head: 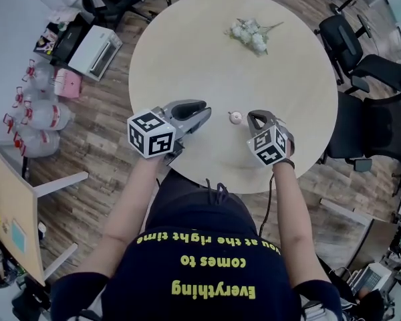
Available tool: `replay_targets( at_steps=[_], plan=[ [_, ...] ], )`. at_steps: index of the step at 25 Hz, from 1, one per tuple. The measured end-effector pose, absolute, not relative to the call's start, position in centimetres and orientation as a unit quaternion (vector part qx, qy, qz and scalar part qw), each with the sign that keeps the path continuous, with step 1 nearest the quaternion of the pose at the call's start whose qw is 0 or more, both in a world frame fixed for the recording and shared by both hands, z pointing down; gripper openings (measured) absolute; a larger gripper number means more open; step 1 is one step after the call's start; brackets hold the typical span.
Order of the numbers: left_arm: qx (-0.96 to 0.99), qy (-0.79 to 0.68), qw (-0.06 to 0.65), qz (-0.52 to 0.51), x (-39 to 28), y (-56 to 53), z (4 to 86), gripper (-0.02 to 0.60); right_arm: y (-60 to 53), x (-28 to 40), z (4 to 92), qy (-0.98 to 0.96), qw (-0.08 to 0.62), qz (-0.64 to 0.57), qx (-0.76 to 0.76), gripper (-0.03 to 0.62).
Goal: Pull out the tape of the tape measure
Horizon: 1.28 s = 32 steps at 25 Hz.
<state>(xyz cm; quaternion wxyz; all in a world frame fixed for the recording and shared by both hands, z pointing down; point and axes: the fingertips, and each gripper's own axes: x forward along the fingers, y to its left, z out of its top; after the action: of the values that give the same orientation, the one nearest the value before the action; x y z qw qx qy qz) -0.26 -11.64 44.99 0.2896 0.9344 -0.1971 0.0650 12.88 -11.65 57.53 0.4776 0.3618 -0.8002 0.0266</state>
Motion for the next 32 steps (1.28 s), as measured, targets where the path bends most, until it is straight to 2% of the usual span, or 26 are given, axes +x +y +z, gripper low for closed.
replay_targets(
  at_steps=[9,22,32],
  plan=[
    [0.945,-0.231,0.222,0.058,0.9,-12.6,42.4,0.052,-12.3,13.0,48.2,-0.836,0.322,0.056,0.441,0.012],
    [0.942,-0.309,0.123,0.031,-0.1,-13.9,38.3,0.003,-11.8,13.8,36.0,-0.845,0.105,0.028,0.524,0.012],
    [0.932,-0.351,0.092,0.021,-1.4,-14.0,37.6,0.003,-10.8,16.1,33.6,-0.822,0.011,0.052,0.568,0.012]
  ],
)
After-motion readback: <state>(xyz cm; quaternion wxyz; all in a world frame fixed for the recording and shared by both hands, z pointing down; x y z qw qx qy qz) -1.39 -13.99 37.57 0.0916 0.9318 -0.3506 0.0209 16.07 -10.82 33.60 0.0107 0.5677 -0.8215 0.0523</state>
